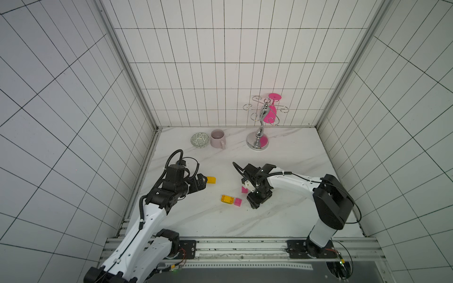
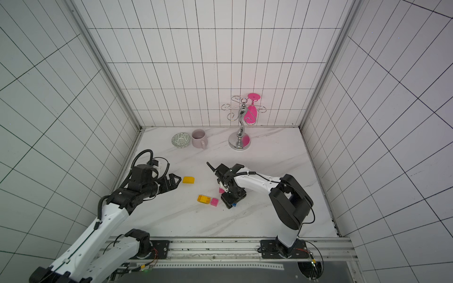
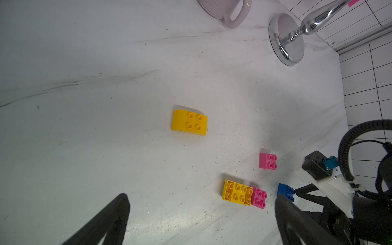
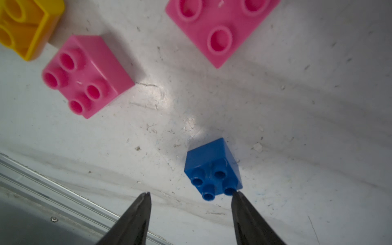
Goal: Assemble the letter s with lego
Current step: Pick up the lego brick from the center of the board.
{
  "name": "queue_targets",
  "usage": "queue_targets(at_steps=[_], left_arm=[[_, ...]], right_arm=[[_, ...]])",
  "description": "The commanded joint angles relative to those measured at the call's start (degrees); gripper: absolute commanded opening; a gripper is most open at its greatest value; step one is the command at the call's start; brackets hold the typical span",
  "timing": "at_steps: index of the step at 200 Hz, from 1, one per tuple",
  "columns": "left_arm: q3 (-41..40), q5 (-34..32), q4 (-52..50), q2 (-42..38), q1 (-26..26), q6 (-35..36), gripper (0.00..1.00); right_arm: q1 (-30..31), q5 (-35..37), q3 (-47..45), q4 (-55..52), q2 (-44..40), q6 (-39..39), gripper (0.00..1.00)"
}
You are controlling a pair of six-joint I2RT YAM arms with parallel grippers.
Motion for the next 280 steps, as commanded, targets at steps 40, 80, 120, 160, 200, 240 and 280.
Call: queue_targets(at_steps=[40, 80, 120, 160, 200, 240, 280], left_arm=[[0.4, -0.4, 1.0, -0.2, 0.1, 0.1, 0.99], [0.4, -0.2, 1.1, 0.1, 0.1, 0.0, 0.99], [0.2, 0.0, 1.4, 0.6, 0.1, 0.0, 0.99], [0.2, -0.2, 1.3, 0.8, 0.1, 0.1, 0.99], [0.2, -0.2, 1.1, 0.8, 0.1, 0.1, 0.99], [0.3, -0.3, 1.0, 0.6, 0.1, 0.0, 0.99], [0.3, -0.3, 1.0, 0.6, 0.1, 0.1, 0.99]], right_arm=[[-0.9, 4.6, 0.2, 0.2, 1.7, -1.9, 0.63], [-0.9, 6.0, 1.1, -0.7, -1.7, -0.9, 0.62], [-1.0, 6.5, 2.2, -1.5, -3.5, -0.7, 0.63], [-1.7, 4.3, 1.7, 0.0, 0.6, -2.2, 0.64], [-2.9, 4.5, 1.4, 1.2, 2.2, -2.6, 0.64], [-3.2, 4.1, 1.1, 1.8, 2.6, -2.7, 0.6], [-3.2, 3.7, 0.6, 2.6, 3.1, -2.5, 0.53]])
